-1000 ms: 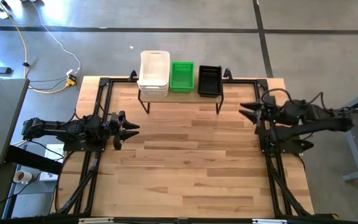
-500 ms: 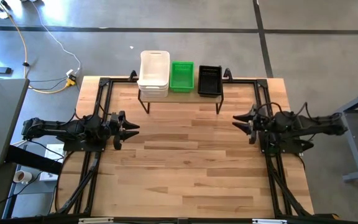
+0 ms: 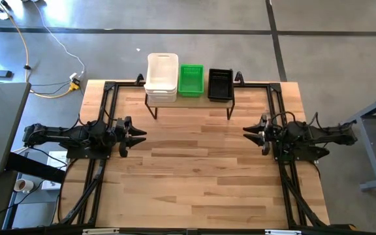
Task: Stack baskets on shelf by color
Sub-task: Return to Home Position
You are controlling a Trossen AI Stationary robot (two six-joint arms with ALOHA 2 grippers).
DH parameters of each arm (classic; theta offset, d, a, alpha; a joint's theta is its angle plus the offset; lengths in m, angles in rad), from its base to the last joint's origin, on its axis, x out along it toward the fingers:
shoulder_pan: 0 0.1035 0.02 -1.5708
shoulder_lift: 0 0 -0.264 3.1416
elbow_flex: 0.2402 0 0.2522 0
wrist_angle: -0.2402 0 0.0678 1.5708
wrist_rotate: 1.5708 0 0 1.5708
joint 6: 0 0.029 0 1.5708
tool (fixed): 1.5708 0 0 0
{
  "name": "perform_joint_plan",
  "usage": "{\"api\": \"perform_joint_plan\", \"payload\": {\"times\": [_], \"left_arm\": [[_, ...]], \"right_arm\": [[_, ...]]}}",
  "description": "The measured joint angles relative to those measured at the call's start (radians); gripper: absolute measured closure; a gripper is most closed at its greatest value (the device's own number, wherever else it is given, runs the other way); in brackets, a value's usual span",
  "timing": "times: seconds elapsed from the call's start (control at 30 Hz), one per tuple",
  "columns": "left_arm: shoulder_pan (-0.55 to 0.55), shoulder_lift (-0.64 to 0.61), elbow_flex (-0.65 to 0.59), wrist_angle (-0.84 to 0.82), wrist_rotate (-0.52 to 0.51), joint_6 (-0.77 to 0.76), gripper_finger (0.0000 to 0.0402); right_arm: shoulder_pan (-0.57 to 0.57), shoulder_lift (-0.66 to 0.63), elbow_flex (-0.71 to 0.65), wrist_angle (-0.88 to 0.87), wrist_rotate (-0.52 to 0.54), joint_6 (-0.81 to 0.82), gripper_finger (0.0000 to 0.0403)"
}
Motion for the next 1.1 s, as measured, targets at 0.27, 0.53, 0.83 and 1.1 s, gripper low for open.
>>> {"api": "perform_joint_plan", "payload": {"times": [0.27, 0.53, 0.83, 1.1], "left_arm": [[0.000, 0.001, 0.000, 0.000, -0.001, 0.000, 0.0268], [0.000, 0.001, 0.000, 0.000, -0.004, 0.000, 0.0268], [0.000, 0.001, 0.000, 0.000, -0.004, 0.000, 0.0268], [0.000, 0.001, 0.000, 0.000, -0.004, 0.000, 0.0268]], "right_arm": [[0.000, 0.000, -0.003, -0.078, 0.007, 0.005, 0.0270], [-0.003, 0.010, -0.004, -0.136, 0.066, 0.069, 0.0270], [-0.003, 0.011, -0.003, -0.140, 0.072, 0.123, 0.0270], [-0.003, 0.012, -0.003, -0.140, 0.069, 0.122, 0.0270]]}}
